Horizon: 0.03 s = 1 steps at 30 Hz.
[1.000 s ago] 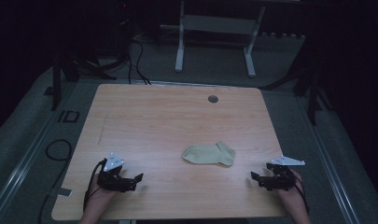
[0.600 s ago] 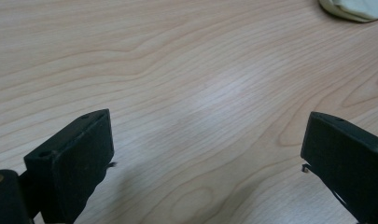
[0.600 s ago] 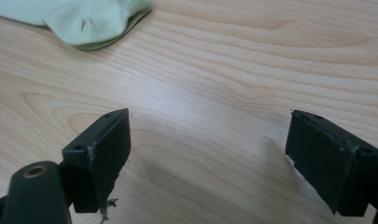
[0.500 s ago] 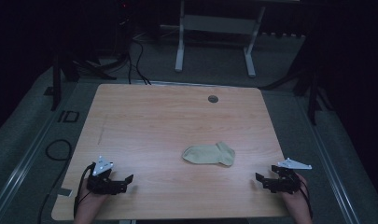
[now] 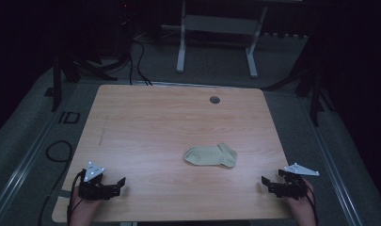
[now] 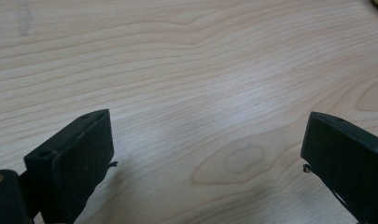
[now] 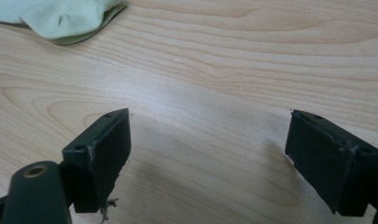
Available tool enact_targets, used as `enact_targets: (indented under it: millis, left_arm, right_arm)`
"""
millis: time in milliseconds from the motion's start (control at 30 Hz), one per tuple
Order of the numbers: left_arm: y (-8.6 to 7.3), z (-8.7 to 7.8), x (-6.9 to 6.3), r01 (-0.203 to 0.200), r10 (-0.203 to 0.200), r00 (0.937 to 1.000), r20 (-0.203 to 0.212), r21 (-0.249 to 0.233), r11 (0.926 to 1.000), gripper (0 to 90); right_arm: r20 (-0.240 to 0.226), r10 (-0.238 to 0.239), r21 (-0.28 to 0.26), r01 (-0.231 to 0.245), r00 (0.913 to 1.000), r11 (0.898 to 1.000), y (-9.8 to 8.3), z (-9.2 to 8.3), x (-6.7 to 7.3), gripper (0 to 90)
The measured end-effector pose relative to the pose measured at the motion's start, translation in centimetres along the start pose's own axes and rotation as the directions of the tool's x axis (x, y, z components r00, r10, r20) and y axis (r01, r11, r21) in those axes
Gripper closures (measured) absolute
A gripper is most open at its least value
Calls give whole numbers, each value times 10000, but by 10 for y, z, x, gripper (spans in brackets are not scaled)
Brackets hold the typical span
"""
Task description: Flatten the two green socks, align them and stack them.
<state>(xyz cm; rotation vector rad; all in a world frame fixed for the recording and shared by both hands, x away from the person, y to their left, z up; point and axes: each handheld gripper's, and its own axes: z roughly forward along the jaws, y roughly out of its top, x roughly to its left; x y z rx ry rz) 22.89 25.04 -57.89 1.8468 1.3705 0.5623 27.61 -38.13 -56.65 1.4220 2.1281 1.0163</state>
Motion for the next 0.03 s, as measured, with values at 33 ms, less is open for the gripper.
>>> enact_targets:
  millis: [33]
  left_arm:
    - [0, 0, 0, 14, -14, 10000, -34, 15, 10000, 24]
  right_arm:
    - [-13, -35, 19, 35, 10000, 10000, 0, 0, 0, 140]
